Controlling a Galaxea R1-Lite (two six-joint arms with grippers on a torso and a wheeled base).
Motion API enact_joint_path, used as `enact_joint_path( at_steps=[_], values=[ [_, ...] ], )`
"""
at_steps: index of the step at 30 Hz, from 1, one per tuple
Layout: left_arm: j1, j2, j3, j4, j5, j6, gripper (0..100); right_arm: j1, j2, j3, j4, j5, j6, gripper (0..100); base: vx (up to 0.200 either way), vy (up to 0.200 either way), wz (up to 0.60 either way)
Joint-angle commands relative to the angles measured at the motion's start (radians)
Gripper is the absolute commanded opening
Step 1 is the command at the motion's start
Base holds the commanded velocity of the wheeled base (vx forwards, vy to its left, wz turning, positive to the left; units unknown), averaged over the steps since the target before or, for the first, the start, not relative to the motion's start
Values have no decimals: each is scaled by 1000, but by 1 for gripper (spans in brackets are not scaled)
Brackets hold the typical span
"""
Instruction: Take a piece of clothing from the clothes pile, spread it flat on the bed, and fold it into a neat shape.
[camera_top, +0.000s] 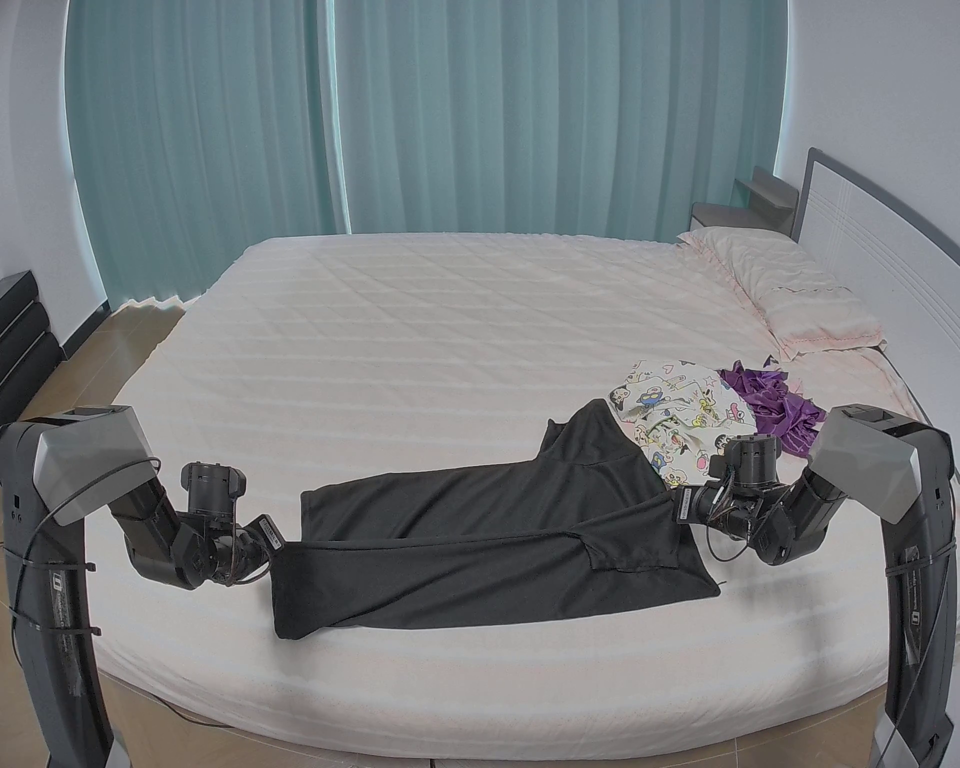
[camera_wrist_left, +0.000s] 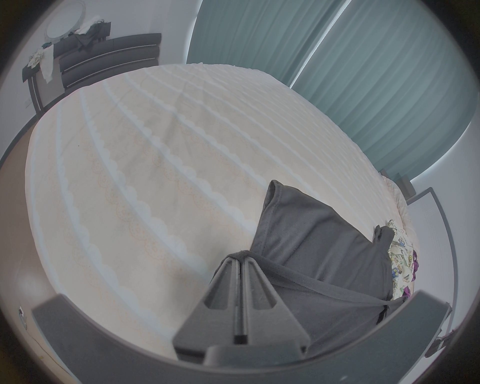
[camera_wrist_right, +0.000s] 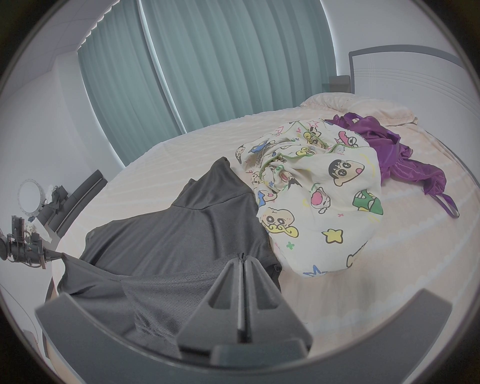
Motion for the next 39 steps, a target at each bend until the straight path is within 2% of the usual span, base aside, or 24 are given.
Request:
enact_joint_path(
  at_steps=[1,12,19,31,32,33,34,39],
  values=[
    [-8,30,-18,0,21,3,0,0,12,-13,6,-7,0,0,0,0,0],
    [-37,62,-73,2,30,19,0,-20,16,-35,57,-38,0,0,0,0,0],
    [-54,105,-122,0,93,35,0,-9,33,-36,61,-39,-2,0,0,0,0],
    [-63,105,-150,63,95,72,0,-11,62,-55,63,-55,-3,0,0,0,0],
    [-64,105,-164,89,95,74,100,-9,67,-55,63,-55,-3,0,0,0,0],
    [-66,105,-173,104,95,74,100,-8,68,-56,63,-55,-2,0,0,0,0],
    [-69,105,-182,121,95,72,100,-6,72,-56,63,-55,-2,100,0,0,0],
    [-69,107,-210,136,92,63,100,-6,67,-56,58,-59,0,100,0,0,0]
  ],
)
